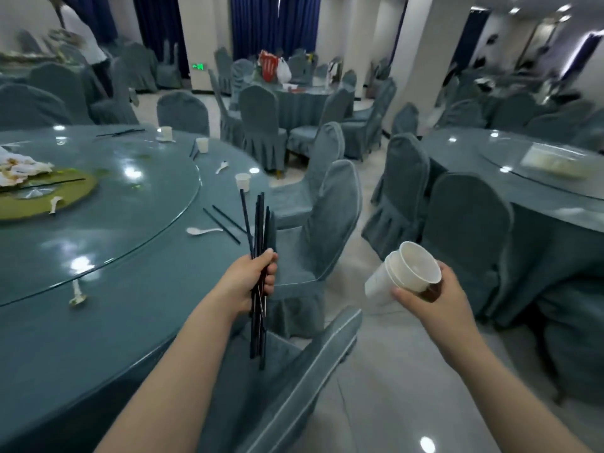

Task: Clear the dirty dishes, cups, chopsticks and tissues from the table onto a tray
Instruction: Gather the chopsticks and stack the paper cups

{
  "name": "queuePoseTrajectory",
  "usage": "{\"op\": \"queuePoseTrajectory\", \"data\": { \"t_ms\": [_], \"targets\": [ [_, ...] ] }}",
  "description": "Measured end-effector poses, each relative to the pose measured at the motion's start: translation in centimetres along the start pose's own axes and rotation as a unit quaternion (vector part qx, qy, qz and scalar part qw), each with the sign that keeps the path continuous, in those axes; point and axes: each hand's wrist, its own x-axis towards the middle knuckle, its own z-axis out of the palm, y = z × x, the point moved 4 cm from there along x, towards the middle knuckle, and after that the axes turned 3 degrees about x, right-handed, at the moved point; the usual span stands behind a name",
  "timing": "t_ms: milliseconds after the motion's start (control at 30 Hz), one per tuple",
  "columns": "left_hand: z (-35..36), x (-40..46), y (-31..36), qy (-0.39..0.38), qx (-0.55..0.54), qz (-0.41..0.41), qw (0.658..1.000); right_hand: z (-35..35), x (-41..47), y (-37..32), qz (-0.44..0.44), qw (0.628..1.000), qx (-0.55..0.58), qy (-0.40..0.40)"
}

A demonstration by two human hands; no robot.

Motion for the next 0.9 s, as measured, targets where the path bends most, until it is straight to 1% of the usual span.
{"op": "queuePoseTrajectory", "data": {
  "t_ms": [100,167,300,467,633,833,900],
  "targets": [
    [4.5,0.2,-1.1,0.004,-0.059,-0.016,0.998,-5.7,-0.6,0.7,0.013,1.0,-0.019,0.02],
    [6.2,0.7,-1.6,0.014,-0.095,-0.024,0.995,-7.9,-0.4,1.2,0.019,0.999,-0.028,0.026],
    [11.0,2.8,-3.1,0.027,-0.119,-0.046,0.991,-12.3,0.1,2.9,0.038,0.999,-0.018,0.034],
    [17.2,7.3,-5.3,-0.017,-0.152,-0.075,0.985,-17.1,2.8,5.9,0.06,0.997,-0.024,0.053],
    [21.0,14.0,-6.8,-0.046,-0.162,-0.108,0.98,-19.9,10.1,8.2,0.051,0.997,-0.035,0.053],
    [23.1,22.5,-5.7,-0.035,-0.166,-0.135,0.976,-19.8,21.6,9.4,0.041,0.998,-0.052,-0.016],
    [23.7,24.9,-4.6,-0.03,-0.168,-0.132,0.977,-19.9,25.6,9.3,0.033,0.997,-0.054,-0.032]
  ]
}}
